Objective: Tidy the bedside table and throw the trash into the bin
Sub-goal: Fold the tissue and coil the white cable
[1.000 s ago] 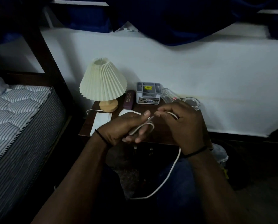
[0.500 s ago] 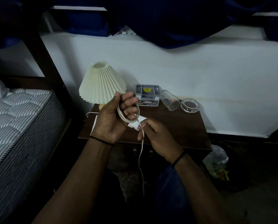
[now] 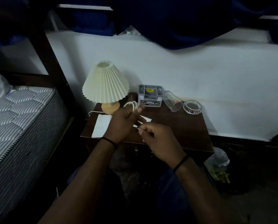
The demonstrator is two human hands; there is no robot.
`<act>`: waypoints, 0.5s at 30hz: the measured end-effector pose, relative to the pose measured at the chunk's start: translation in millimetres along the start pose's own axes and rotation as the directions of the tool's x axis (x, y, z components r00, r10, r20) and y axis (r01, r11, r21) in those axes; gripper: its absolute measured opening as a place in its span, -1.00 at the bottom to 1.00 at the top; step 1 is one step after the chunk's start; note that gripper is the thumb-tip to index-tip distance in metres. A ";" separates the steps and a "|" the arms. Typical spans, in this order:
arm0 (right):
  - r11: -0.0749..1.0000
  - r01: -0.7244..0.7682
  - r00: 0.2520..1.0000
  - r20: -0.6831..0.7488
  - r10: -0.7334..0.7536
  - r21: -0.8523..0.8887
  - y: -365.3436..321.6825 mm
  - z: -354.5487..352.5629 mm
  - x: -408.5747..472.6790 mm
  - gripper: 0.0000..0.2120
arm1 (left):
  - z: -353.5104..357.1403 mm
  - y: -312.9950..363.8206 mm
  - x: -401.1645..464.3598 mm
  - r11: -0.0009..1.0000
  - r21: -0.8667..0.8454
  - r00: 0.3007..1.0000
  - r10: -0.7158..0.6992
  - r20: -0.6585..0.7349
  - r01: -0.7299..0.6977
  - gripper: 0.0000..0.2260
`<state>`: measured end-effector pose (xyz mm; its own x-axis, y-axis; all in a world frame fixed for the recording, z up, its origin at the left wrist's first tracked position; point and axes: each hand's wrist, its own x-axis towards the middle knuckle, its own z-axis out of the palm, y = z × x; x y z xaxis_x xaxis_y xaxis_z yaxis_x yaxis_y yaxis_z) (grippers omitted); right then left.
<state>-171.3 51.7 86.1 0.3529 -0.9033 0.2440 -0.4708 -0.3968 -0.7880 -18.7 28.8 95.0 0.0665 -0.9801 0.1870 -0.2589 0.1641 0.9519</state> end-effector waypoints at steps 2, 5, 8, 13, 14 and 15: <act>0.999 0.051 0.996 -0.079 -0.051 -0.007 0.1 -3.3 0.6 -0.91 | 2.6 -7.5 0.2 0.970 0.213 0.991 0.096 0.095 -0.114 -0.56; 0.995 0.083 0.987 -0.130 -0.090 -0.061 0.7 -12.4 1.2 -0.95 | 4.9 -10.5 -2.9 0.977 0.203 0.982 0.028 0.186 -0.067 -0.61; 0.996 0.037 0.992 -0.120 -0.046 -0.076 7.7 -25.4 3.3 -0.90 | 2.4 -9.7 -4.9 0.973 0.227 0.978 -0.091 0.186 0.048 -0.54; 0.974 0.080 0.987 -0.117 -0.106 -0.213 26.1 -44.5 2.5 -0.90 | -14.5 -15.2 -4.7 0.930 0.303 0.913 -0.296 0.281 0.208 -0.23; 0.971 0.080 0.983 -0.142 -0.113 -0.223 28.0 -46.2 2.7 -0.89 | -15.1 -12.8 -6.8 0.935 0.257 0.883 -0.324 0.339 0.245 -0.20; 0.970 0.080 0.977 -0.176 -0.122 -0.231 29.4 -47.0 3.3 -0.87 | -14.2 -8.5 -9.4 0.942 0.190 0.846 -0.334 0.415 0.278 -0.24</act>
<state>-222.0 29.4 90.3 0.2603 -0.8626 0.4338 -0.6147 -0.4946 -0.6144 -3.5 38.2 88.6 -0.2573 -0.9306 -0.2604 -0.4081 -0.1396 0.9022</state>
